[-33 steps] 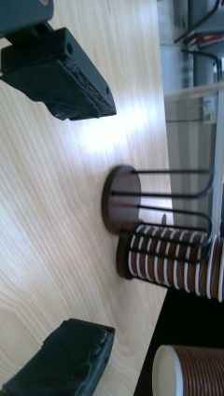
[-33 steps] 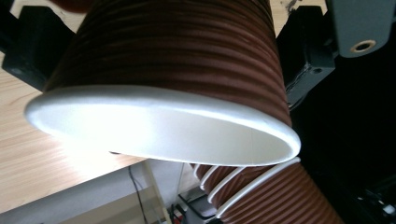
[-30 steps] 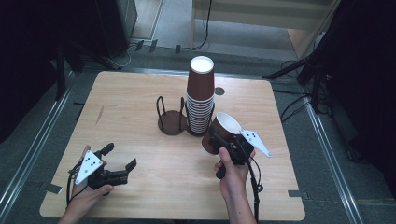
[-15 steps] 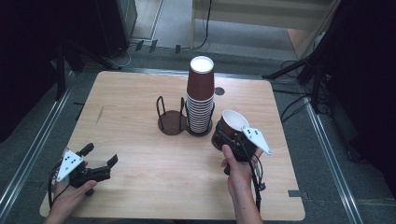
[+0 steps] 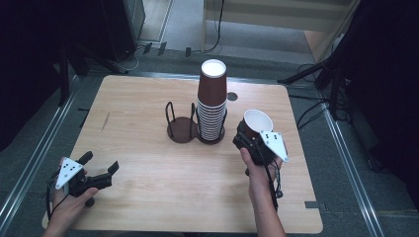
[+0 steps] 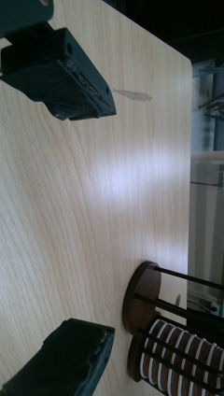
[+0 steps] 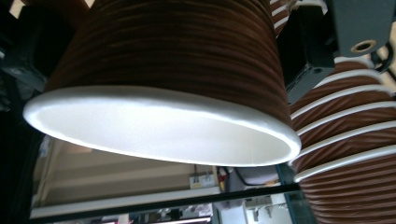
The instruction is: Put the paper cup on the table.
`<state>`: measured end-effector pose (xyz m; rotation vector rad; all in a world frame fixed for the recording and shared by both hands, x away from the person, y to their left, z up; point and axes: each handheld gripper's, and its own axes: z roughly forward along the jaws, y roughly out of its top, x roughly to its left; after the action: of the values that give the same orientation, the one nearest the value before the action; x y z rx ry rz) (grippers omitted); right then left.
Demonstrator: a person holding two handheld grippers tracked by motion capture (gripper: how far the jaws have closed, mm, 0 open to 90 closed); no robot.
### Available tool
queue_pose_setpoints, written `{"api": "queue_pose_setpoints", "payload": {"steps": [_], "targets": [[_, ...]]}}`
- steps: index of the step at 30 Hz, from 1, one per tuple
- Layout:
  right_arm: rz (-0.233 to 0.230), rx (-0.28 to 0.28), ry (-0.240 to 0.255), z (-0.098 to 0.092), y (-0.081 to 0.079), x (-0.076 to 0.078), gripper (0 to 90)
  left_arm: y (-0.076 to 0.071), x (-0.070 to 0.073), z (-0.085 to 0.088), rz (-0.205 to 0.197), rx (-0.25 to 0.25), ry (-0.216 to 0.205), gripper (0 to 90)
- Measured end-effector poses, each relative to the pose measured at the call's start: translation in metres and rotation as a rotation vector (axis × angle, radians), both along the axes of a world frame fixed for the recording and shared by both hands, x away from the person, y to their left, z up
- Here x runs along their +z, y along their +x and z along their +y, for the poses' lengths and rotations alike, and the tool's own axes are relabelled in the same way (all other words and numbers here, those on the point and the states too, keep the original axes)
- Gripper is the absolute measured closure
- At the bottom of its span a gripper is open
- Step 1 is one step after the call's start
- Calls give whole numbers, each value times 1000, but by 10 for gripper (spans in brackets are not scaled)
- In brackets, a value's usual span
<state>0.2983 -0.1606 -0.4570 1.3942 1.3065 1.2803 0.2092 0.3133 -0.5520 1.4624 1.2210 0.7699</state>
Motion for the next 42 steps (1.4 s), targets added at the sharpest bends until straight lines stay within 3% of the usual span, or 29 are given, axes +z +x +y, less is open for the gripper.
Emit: {"api": "queue_pose_setpoints", "payload": {"steps": [3,10,22,30,35,39,42], "targets": [[-30,2,-12,-1,4,-2,120,0,0,1,4,3,-3,0],[-66,-19,-91,-6,17,-10,119,1,0,1,7,13,3,0],[-88,-58,-155,-17,43,-31,120,2,0,1,21,32,-9,0],[-93,-53,-173,-23,56,-43,120,2,0,1,21,32,-10,0],[-129,-59,-161,-25,60,-47,120,2,0,1,21,33,-6,0],[-122,-66,-147,-26,65,-51,120,2,0,1,24,34,-4,0],[-111,-71,-165,-28,69,-57,120,2,0,1,27,33,-5,0]]}}
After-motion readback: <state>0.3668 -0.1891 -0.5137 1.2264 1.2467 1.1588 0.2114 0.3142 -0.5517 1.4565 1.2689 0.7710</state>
